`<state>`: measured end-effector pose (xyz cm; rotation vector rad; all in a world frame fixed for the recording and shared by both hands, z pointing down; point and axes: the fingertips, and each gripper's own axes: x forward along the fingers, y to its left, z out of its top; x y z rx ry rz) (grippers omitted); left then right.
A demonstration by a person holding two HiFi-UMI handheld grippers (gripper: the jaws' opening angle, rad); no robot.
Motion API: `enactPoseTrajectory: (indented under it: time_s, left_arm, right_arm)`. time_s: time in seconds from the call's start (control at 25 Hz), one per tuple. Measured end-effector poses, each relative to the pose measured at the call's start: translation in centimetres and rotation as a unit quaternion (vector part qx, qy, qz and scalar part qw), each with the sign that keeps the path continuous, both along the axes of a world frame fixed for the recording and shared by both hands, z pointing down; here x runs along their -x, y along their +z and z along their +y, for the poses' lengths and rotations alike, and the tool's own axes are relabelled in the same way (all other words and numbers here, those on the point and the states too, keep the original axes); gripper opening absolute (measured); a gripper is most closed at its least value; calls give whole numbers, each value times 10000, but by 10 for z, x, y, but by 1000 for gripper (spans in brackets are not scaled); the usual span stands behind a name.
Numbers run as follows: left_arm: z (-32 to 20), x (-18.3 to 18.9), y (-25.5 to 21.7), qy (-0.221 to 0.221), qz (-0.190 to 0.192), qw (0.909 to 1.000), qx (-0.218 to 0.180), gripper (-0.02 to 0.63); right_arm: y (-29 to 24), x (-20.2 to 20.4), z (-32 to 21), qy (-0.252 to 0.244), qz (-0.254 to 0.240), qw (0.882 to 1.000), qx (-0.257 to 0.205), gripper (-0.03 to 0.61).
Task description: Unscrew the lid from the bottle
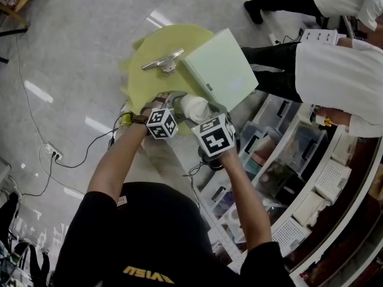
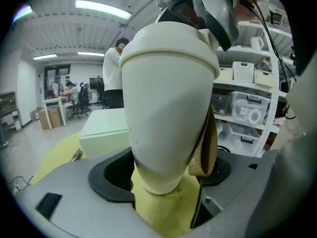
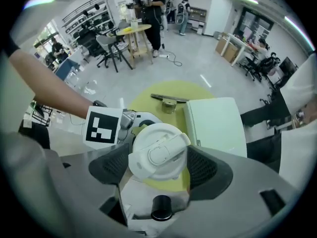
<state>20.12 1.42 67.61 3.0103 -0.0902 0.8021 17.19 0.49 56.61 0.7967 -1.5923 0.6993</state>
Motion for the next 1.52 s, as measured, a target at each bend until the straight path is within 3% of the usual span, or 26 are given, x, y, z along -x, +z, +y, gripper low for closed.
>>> enactPoseTrajectory:
  time_s: [0.12,0.24,0.36,0.52,0.6,0.8,0.92,1.0,1.04,1.12,1.24,1.36,1.4,1.44,1.52]
  left_arm:
    - [0,0,-1,85,-13,10000,31,368]
    - [2,-1,-1,182,-22,9998,48,368]
    - [2,-2,0,296,-14,9995,72,368]
    - [2,-2,1,347,4,9993,149,368]
    - [2,-2,1,353,13,9992,173,368]
    - [2,-2,2,382,29,9990,230,368]
    - [2,-2,1,359,32,9991,240,368]
    - [2,-2,1,344,20,9991,252,368]
    - [2,-1,1,346,10,9991,261,368]
    - [3,-1,1,352,-10,9990,288,368]
    - [2,-2,3,328,1,9989,335,368]
    - [1,-2,3,335,29,9988,353,370]
    - [2,-2,3,339,42,9988,360,370]
    - [2,-2,3,336,52,9987,371,370]
    - [3,0,3,313,53,9987,398,370]
  right_arm:
    - [0,2,2,-694,150,9975,38,365]
    - [0,3,8,-1588,325,9867,118,365]
    - [3,1,13,-2764,571,9591,215,365]
    - [7,0,17,-4125,938,9057,268,364]
    - [8,1,18,-4573,1067,8825,253,364]
    - [9,-1,21,-5230,1036,8458,174,365]
    - [8,-1,21,-5371,1083,8362,209,365]
    - [8,0,21,-5305,1126,8399,209,367]
    - [7,-1,21,-5185,1152,8471,195,367]
    - [6,-5,19,-4723,1199,8730,179,368]
    - [1,-11,16,-3707,987,9235,-4,376]
    - [-4,-14,19,-1914,418,9805,-169,380]
    - [-3,-16,23,-1155,242,9930,-113,381]
    - [-1,-17,27,-392,67,9992,-75,383]
    - [-1,-19,23,989,-300,9942,-297,387]
